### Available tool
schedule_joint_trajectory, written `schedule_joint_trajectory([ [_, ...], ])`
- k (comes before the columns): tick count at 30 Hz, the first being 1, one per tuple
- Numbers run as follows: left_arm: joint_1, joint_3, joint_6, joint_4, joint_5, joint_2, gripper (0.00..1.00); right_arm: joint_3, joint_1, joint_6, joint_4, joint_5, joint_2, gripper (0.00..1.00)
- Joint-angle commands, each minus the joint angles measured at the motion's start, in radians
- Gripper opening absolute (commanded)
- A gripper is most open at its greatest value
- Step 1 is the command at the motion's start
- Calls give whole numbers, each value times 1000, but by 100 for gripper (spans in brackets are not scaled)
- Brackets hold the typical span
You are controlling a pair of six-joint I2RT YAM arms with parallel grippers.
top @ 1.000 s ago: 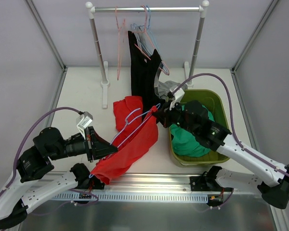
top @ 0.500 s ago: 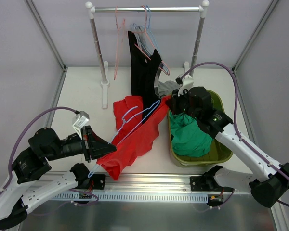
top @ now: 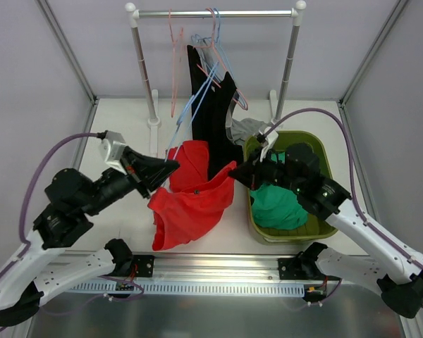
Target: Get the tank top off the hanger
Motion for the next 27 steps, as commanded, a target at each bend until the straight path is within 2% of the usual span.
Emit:
schedule_joint_trajectory([
  [1, -7, -70, 247, 426, -138, 81, 0, -66, 74, 58, 51, -67, -77, 0],
  [3, -7, -98, 380, 561, -144, 123, 0, -99, 113, 67, 51, -47, -108, 0],
  [4, -7, -120, 420, 691, -154, 138, 0, -129, 124, 70, 50, -24, -116, 0],
  [6, -7, -100, 474, 782, -218, 187, 0, -159, 141, 75, 50, -5, -127, 0],
  [8, -7, -46, 478, 763, -227, 232, 0, -198, 148, 85, 50, 39, -127, 0],
  [12, -7, 18, 381, 697, -226, 244, 0, -248, 170, 113, 68, 113, -84, 0],
  [15, -7, -8, 320, 674, -258, 215, 0, -266, 182, 137, 138, 110, -7, 0],
  [20, -7, -126, 336, 783, -313, 171, 0, -229, 217, 156, 209, 91, 149, 0],
  [21, -7, -120, 332, 765, -324, 172, 0, -222, 226, 160, 217, 94, 163, 3],
  [22, -7, -106, 323, 731, -335, 174, 0, -219, 231, 165, 224, 123, 175, 11],
  [23, -7, -95, 282, 700, -365, 177, 0, -214, 233, 167, 226, 137, 198, 25],
  [24, -7, -79, 258, 671, -382, 180, 0, -211, 236, 174, 226, 150, 208, 56],
  [26, -7, -52, 191, 567, -413, 197, 0, -202, 236, 174, 226, 160, 223, 69],
  [27, -7, -13, 168, 518, -422, 206, 0, -200, 236, 173, 224, 162, 223, 83],
])
